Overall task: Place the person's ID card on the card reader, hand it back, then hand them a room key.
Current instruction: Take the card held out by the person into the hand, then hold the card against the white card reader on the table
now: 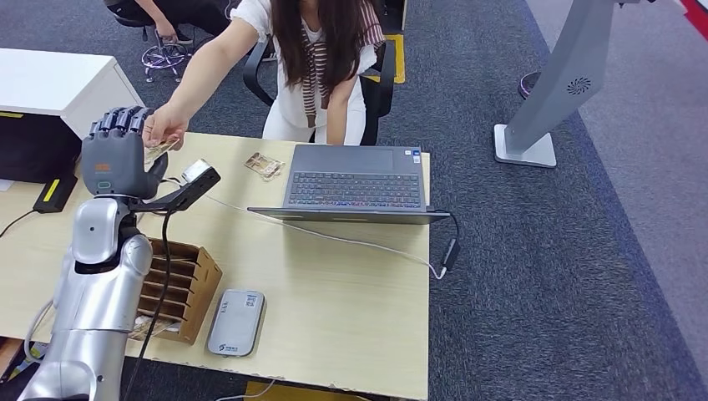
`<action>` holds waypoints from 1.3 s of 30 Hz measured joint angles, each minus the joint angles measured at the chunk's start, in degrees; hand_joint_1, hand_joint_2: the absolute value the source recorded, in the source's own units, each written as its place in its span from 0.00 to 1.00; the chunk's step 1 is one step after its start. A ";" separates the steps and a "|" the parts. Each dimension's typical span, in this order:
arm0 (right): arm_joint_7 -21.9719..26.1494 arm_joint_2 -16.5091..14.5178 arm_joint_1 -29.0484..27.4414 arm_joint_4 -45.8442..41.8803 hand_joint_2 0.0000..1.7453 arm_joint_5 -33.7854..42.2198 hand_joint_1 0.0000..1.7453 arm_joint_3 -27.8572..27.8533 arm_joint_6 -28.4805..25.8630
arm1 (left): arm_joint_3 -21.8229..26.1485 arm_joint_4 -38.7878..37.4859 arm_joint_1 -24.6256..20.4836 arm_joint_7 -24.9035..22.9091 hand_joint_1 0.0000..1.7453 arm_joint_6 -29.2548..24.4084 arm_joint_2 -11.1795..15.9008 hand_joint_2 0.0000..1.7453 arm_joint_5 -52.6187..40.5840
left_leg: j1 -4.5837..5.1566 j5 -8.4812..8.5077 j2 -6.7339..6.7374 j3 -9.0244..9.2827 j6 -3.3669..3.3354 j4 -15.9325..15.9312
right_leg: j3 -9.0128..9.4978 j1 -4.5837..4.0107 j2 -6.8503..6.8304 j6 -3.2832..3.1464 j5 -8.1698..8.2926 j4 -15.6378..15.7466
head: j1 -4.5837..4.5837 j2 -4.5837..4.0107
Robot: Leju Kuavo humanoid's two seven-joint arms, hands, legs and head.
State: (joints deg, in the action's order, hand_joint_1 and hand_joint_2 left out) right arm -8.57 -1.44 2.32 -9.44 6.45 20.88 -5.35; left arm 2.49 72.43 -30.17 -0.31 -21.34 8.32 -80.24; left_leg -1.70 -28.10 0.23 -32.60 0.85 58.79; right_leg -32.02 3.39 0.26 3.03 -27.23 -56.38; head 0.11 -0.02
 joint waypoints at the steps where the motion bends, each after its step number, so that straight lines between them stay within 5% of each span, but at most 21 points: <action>1: 0.00 0.00 0.00 0.00 0.00 0.00 0.00 0.01 0.00 | 0.00 -0.03 0.00 0.00 1.00 -0.04 0.04 1.00 0.00 | 0.00 0.00 0.00 0.00 0.00 0.00 | 0.00 0.00 0.00 0.00 0.00 0.00 | 0.00 0.00; 25: 0.25 0.00 0.00 0.00 0.00 0.26 0.00 0.08 -0.06 | -0.01 0.56 1.79 2.69 1.00 -1.37 -0.57 1.00 4.19 | 0.00 0.00 0.02 0.00 0.00 0.00 | 0.00 0.00 0.01 0.00 0.00 0.00 | -0.01 0.00; 39: -0.07 -0.55 -0.43 0.02 0.00 4.21 0.00 -1.41 -2.19 | -8.81 22.18 28.26 8.73 1.00 -3.09 -5.48 1.00 8.22 | 0.01 -0.18 0.09 -0.01 0.00 -0.01 | -0.03 0.01 0.07 0.03 -0.10 0.07 | -0.01 0.00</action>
State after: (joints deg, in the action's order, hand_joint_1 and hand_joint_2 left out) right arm -8.63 -1.99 1.89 -9.42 10.66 19.47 -7.55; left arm -6.32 94.60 -1.91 8.43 -24.44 2.84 -72.01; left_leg -1.69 -28.28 0.32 -32.61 0.86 58.79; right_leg -32.06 3.39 0.33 3.06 -27.33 -56.31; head 0.10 -0.02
